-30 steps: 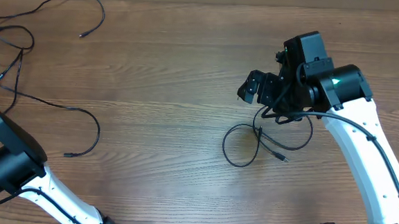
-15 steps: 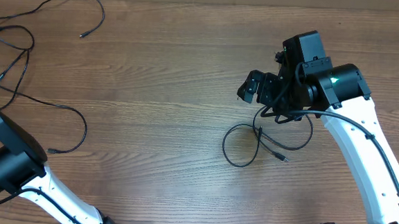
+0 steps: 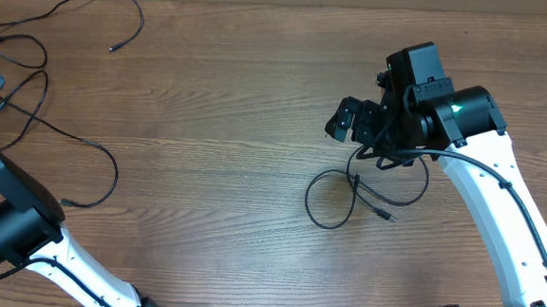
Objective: Untangle cables
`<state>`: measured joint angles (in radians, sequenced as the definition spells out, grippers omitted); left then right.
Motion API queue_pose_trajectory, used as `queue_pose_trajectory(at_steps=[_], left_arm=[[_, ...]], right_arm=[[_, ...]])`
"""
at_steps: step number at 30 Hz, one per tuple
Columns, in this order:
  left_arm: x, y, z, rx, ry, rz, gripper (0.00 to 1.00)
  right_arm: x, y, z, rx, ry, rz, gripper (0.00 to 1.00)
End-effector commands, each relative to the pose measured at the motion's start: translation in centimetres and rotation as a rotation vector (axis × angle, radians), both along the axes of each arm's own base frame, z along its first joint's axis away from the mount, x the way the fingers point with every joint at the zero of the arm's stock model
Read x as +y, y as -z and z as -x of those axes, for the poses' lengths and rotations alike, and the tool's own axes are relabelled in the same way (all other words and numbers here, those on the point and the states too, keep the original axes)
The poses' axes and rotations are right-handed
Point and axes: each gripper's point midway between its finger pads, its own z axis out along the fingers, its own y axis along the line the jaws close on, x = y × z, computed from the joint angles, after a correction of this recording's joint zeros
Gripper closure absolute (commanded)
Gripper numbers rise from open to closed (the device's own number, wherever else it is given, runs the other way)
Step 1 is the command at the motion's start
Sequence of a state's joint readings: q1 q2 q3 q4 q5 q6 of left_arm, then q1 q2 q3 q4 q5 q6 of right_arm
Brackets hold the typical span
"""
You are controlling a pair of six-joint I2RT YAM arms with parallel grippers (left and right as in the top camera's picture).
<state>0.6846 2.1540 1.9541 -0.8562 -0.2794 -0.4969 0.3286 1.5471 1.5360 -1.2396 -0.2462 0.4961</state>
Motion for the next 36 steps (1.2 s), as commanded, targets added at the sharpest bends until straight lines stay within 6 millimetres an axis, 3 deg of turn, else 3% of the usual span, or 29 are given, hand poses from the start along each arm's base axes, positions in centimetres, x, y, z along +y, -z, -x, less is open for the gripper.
queue_pose_trajectory(at_steps=[1,6,11,15,19,23,27,34,36], left_arm=[[-0.3,-1.6,-0.2,-0.025,0.020,-0.008,0.00],[-1.8,-5.9,-2.0,-0.179,0.092,-0.006,0.00],[-4.8,-10.4,-5.3,-0.409,0.257,0.065,0.11],[-7.4,-11.9,-7.5,-0.532,0.388,0.154,0.07],[-7.7,-10.0,-6.2,-0.415,0.325,0.145,0.07],[-8.3,-8.2,-4.6,-0.276,0.312,0.133,0.20],[-10.7,-6.6,-3.7,-0.182,0.378,0.197,0.20],[-16.0,-3.0,-0.8,0.006,0.400,0.367,0.40],[-17.7,-1.1,0.0,0.059,0.396,0.420,0.41]], right_arm=[[-0.2,0.0,-0.1,-0.004,-0.001,0.015,0.00],[-0.3,0.1,0.2,0.008,-0.001,0.019,0.00],[-0.4,0.2,0.2,0.013,-0.001,0.021,0.00],[-0.4,0.2,0.2,0.013,-0.001,0.021,0.00],[-0.4,0.2,0.2,0.013,-0.001,0.021,0.00],[-0.4,0.2,0.2,0.012,-0.001,0.021,0.00],[-0.4,0.2,0.2,0.012,-0.001,0.021,0.00],[-0.3,0.2,0.2,0.012,-0.001,0.021,0.00],[-0.4,0.2,0.2,0.012,-0.001,0.021,0.00]])
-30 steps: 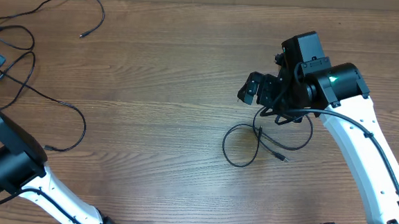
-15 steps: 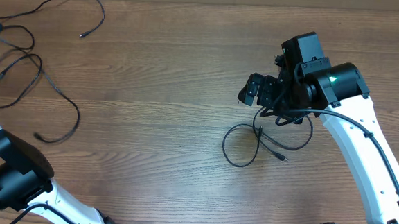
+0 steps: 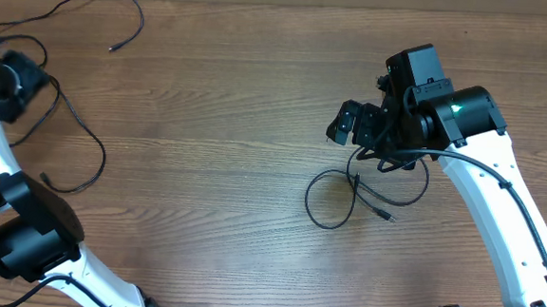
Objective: Untangle cables
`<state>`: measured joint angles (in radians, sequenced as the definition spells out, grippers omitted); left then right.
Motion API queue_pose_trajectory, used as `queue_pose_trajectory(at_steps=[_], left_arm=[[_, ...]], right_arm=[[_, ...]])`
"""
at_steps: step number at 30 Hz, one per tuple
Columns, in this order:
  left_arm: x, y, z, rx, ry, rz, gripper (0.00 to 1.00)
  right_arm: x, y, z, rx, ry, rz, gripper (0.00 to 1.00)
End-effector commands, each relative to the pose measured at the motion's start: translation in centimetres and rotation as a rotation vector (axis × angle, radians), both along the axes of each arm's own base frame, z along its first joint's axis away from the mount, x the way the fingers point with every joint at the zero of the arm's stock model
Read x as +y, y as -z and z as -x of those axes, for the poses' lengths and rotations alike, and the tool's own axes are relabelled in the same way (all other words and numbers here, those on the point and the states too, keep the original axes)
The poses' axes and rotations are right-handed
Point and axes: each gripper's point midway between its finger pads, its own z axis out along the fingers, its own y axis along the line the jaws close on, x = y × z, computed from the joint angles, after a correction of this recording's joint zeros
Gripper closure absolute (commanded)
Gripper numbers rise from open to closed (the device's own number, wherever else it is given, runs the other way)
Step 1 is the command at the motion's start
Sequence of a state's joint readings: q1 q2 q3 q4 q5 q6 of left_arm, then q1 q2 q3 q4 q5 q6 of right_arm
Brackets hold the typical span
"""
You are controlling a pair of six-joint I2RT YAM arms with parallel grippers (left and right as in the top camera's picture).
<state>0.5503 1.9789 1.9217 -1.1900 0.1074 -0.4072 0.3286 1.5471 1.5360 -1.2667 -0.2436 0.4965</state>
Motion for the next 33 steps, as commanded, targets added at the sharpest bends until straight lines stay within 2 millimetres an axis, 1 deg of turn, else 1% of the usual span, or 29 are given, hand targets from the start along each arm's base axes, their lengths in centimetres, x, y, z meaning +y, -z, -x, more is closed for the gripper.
queue_pose_trajectory(at_steps=[1,3,5,6,8,10,12,15,17,18,20,22,23,25,30,31,33], left_arm=[[-2.8,3.0,1.2,0.104,0.050,0.042,0.41],[-3.7,4.9,2.1,0.164,0.059,0.045,0.42],[-3.7,6.9,3.5,0.241,0.016,0.015,0.43],[-3.6,7.8,4.1,0.271,-0.018,0.000,0.41],[-3.6,9.1,4.8,0.294,-0.039,-0.002,0.33],[-3.9,9.7,5.3,0.300,-0.041,0.027,0.27],[-4.4,9.6,5.5,0.293,-0.046,0.079,0.19],[-4.7,8.8,6.2,0.271,-0.071,0.151,0.17],[-4.5,8.0,7.4,0.281,-0.129,0.173,0.16],[-4.2,7.0,8.6,0.287,-0.174,0.183,0.14],[-3.9,6.3,9.6,0.281,-0.241,0.181,0.11],[-3.8,6.1,10.3,0.264,-0.316,0.186,0.07],[-3.8,6.2,10.7,0.260,-0.355,0.188,0.02],[-4.2,7.1,11.4,0.257,-0.415,0.197,0.00],[-5.7,11.7,12.7,0.276,-0.473,0.233,0.00],[-5.6,12.5,12.8,0.271,-0.491,0.224,0.01],[-4.5,14.1,12.7,0.231,-0.534,0.177,0.01]], right_arm=[[-0.1,-0.1,-0.3,-0.013,-0.003,0.010,0.00],[-0.1,0.0,-0.3,-0.010,-0.003,0.011,0.00],[-0.2,0.0,-0.2,-0.005,-0.003,0.013,0.00],[-0.2,0.0,-0.1,-0.003,-0.003,0.013,0.00],[-0.2,0.1,0.0,0.001,-0.003,0.015,0.00],[-0.2,0.1,0.0,0.002,-0.004,0.015,0.00],[-0.2,0.1,0.0,-0.004,-0.020,0.019,0.00],[-0.3,0.1,0.2,0.000,-0.027,0.023,0.00],[-0.3,0.2,0.3,0.005,-0.027,0.025,0.00],[-0.3,0.2,0.3,0.007,-0.027,0.026,0.00],[-0.3,0.2,0.3,0.006,-0.027,0.025,0.00],[-0.3,0.2,0.3,0.004,-0.027,0.024,0.00],[-0.3,0.2,0.3,0.004,-0.027,0.024,0.00],[-0.3,0.1,0.2,0.003,-0.027,0.024,0.00],[-0.3,0.2,0.3,0.005,-0.027,0.024,0.00],[-0.3,0.2,0.3,0.006,-0.027,0.024,0.00],[-0.4,0.2,0.4,0.011,-0.027,0.026,0.00]])
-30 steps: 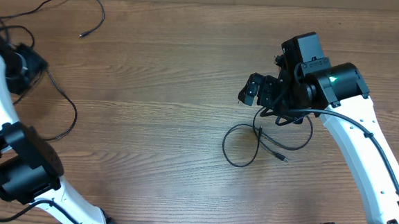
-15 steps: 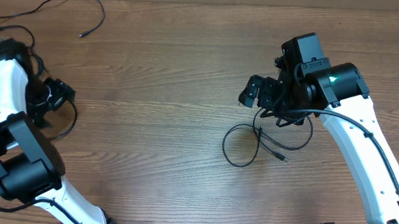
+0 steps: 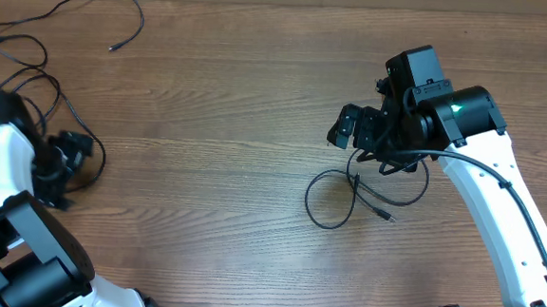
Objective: Untangle cables
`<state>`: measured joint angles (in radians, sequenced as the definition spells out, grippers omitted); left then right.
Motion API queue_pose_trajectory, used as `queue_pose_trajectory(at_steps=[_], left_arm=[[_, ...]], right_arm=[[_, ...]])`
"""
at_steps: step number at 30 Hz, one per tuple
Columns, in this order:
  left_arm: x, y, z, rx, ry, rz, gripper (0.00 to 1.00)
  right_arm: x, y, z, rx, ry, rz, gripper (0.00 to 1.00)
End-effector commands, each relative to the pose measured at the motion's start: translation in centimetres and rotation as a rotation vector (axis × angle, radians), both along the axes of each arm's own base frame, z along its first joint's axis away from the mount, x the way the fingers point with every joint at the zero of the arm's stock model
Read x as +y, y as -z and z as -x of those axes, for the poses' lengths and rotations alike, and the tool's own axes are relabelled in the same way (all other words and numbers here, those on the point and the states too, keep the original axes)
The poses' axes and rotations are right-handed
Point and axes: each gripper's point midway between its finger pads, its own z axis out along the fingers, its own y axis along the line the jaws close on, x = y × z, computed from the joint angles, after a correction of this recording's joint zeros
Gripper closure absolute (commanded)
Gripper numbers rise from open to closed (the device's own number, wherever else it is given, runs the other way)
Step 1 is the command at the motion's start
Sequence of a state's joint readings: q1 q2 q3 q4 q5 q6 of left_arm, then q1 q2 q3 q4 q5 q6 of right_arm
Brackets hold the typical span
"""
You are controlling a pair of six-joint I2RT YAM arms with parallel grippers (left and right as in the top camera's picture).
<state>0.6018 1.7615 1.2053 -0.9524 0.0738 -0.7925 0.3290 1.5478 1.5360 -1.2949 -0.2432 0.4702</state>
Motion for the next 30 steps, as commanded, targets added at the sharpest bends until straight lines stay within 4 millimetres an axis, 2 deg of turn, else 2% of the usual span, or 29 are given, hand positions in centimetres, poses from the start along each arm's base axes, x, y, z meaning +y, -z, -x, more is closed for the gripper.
queue_pose_trajectory(at_steps=[1,4,9,11,14,21,22,24,25,27,28,30], left_arm=[[0.6,2.5,0.8,0.012,-0.109,-0.047,0.01],[1.9,3.3,0.8,-0.013,-0.156,-0.092,0.01],[3.4,3.3,1.3,-0.001,-0.213,-0.154,0.00],[3.5,3.6,1.6,0.011,-0.214,-0.163,0.00],[3.3,4.4,1.7,0.025,-0.212,-0.151,0.10],[3.2,7.5,1.2,0.046,-0.192,-0.114,0.39],[3.2,7.9,1.2,0.051,-0.191,-0.110,0.45],[3.2,8.7,1.2,0.060,-0.190,-0.103,0.65],[3.5,8.9,0.8,0.050,-0.176,-0.113,0.78],[4.0,8.8,0.1,0.021,-0.148,-0.131,0.93],[4.4,8.5,-0.4,0.004,-0.136,-0.143,0.96],[5.1,7.9,-1.5,-0.027,-0.118,-0.164,0.96]], right_arm=[[-0.2,0.0,-0.2,-0.006,-0.003,0.011,0.00],[-0.2,0.0,-0.1,-0.003,-0.003,0.012,0.00],[-0.2,0.0,-0.2,-0.006,-0.003,0.011,0.00],[-0.1,-0.1,-0.3,-0.010,-0.003,0.010,0.00],[-0.1,-0.1,-0.4,-0.017,-0.002,0.007,0.00],[0.1,-0.2,-0.3,-0.014,-0.006,-0.004,0.00],[0.1,-0.2,-0.3,-0.012,-0.007,-0.007,0.00],[0.1,-0.2,-0.3,-0.011,-0.007,-0.006,0.00],[0.1,-0.2,-0.2,-0.009,-0.007,-0.005,0.00],[0.1,-0.1,-0.2,-0.009,-0.007,-0.005,0.00],[0.1,-0.2,-0.2,-0.009,-0.007,-0.005,0.00],[0.1,-0.2,-0.2,-0.009,-0.007,-0.005,0.00]])
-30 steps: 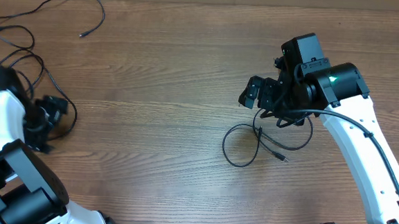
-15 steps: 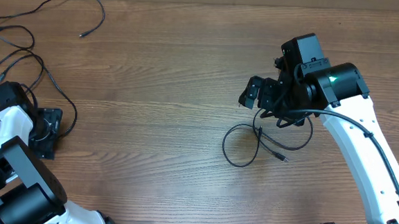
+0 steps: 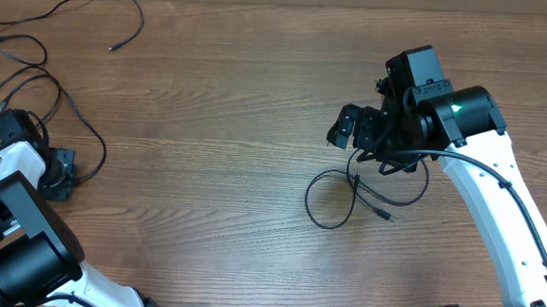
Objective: Untangle cables
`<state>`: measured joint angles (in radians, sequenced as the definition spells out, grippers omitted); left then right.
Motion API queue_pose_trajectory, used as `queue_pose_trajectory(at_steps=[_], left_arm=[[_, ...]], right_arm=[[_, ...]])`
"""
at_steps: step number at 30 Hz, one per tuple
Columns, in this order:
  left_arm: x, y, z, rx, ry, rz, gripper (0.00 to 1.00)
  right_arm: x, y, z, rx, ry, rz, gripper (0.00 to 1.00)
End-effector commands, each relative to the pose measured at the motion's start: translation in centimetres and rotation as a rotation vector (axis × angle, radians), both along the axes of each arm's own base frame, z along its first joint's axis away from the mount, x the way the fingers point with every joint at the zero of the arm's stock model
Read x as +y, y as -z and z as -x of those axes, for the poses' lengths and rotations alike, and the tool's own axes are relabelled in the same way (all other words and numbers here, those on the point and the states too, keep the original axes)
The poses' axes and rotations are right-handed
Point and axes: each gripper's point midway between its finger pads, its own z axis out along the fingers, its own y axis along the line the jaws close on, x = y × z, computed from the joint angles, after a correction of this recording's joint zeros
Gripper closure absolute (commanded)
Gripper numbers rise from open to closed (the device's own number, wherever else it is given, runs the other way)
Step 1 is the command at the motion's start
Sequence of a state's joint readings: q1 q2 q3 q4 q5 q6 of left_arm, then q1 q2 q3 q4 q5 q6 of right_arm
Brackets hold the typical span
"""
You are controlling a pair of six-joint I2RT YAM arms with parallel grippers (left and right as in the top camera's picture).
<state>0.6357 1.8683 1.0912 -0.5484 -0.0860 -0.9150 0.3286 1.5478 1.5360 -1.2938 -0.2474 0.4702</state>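
A long thin black cable point(image 3: 102, 148) wanders over the table's left side, from a free plug at the top left down in loops to my left gripper point(image 3: 60, 173). That gripper sits low at the left edge with the cable's lower bend running in under it, and its jaws are hidden. A second, shorter black cable point(image 3: 332, 200) lies coiled right of centre, with a plug end point(image 3: 385, 216). My right gripper point(image 3: 345, 127) hangs just above this coil. Strands of the coil rise toward it, but the fingers' gap does not show.
The wooden table point(image 3: 218, 122) runs across the whole view. The right arm's white link point(image 3: 498, 215) comes up from the bottom right corner. The left arm's black base joints point(image 3: 20, 252) fill the bottom left corner.
My left gripper has shifted slightly down and left, now closer to the table's left edge. The long cable's loops look nearly the same. The right arm and the coiled cable have not moved.
At first my left gripper was at the far left edge and the long cable's lower loop reached out toward the middle. Then it was higher up, with that loop drawn in leftward. Later it was lower beside the cable's bottom bend, where it remains. The right gripper stayed over its coil throughout.
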Motion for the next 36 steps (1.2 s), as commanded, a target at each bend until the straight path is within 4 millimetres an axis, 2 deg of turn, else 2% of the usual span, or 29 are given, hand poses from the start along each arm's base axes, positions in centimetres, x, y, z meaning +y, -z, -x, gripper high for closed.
queue_pose_trajectory(at_steps=[1,5,10,13,14,15,16,17,18,21,22,25,26,29,33,36], left_arm=[[-0.6,2.4,-0.4,0.028,0.078,0.045,0.96],[0.8,0.0,-3.5,-0.049,0.181,0.003,0.96],[2.4,-3.4,-7.1,-0.154,0.225,-0.044,0.96],[2.5,-4.0,-7.8,-0.172,0.255,-0.051,0.96],[2.5,-4.0,-7.7,-0.168,0.256,-0.055,0.93],[2.5,-4.0,-7.7,-0.162,0.263,-0.060,0.88],[2.4,-3.9,-7.7,-0.157,0.276,-0.062,0.75],[2.4,-3.9,-7.7,-0.153,0.292,-0.066,0.51],[2.4,-3.9,-7.7,-0.148,0.314,-0.071,0.31],[2.3,-3.9,-7.6,-0.131,0.381,-0.085,0.01],[2.0,-3.8,-7.5,-0.127,0.399,-0.074,0.00],[0.1,-4.3,-7.3,-0.140,0.454,0.024,0.01],[-1.5,-5.3,-7.6,-0.180,0.475,0.105,0.01],[-3.8,-8.3,-8.4,-0.255,0.507,0.215,0.00],[-7.2,-12.6,-9.6,-0.337,0.619,0.258,0.00],[-11.8,-15.0,-10.6,-0.383,0.836,0.246,0.01]], right_arm=[[0.1,-0.1,-0.2,-0.009,-0.006,-0.001,0.00],[0.1,-0.1,-0.2,-0.009,-0.006,-0.001,0.00],[0.1,-0.1,-0.2,-0.008,-0.006,-0.001,0.00],[0.1,-0.1,-0.2,-0.007,-0.002,-0.002,0.00],[0.1,-0.1,-0.2,-0.008,-0.002,-0.002,0.00],[0.1,-0.1,-0.2,-0.008,-0.002,-0.002,0.00],[0.1,-0.1,-0.2,-0.008,-0.002,-0.002,0.00],[0.1,-0.1,-0.2,-0.008,-0.002,-0.002,0.00],[0.1,-0.1,-0.2,-0.008,-0.003,-0.002,0.00],[0.1,-0.1,-0.2,-0.008,-0.002,-0.002,0.00],[0.1,-0.1,-0.2,-0.008,-0.003,-0.002,0.00],[0.1,-0.1,-0.2,-0.008,-0.003,-0.002,0.00],[0.0,-0.1,-0.3,-0.012,-0.001,0.002,0.00],[-0.9,0.0,-0.8,-0.031,0.023,0.045,0.00],[-3.5,0.3,-1.9,-0.037,0.168,0.116,0.00],[-5.8,0.2,-2.9,-0.051,0.240,0.138,0.00]])
